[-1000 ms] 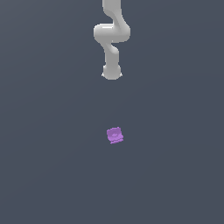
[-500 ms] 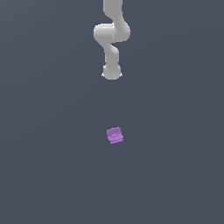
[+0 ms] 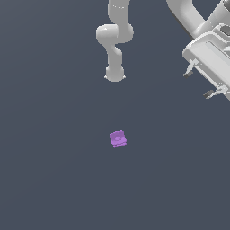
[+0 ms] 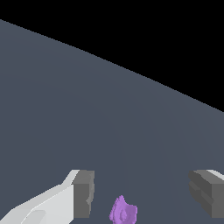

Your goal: Pick up the object and move it to a goal position.

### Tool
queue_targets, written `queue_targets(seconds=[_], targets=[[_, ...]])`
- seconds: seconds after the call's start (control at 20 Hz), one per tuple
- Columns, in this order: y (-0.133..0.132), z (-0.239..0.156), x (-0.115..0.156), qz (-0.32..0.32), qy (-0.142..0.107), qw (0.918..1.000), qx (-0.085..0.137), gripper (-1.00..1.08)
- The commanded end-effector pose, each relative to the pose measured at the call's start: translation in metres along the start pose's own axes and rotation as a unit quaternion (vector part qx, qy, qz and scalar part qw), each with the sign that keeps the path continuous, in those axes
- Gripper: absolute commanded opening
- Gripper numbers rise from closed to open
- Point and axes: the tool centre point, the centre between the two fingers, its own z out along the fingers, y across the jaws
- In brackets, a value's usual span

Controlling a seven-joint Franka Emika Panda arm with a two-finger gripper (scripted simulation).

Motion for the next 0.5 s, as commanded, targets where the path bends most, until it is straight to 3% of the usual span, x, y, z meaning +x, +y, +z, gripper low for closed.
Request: queue_targets(seconds=[0.0,0.45], targets=[[-0.015,0.037,-0.033,-0.009,-0.002,0.9994,-0.032,0.68],[-0.031,0.177,-0.16,-0.043,-0.032,0.9892,-0.137,0.68]])
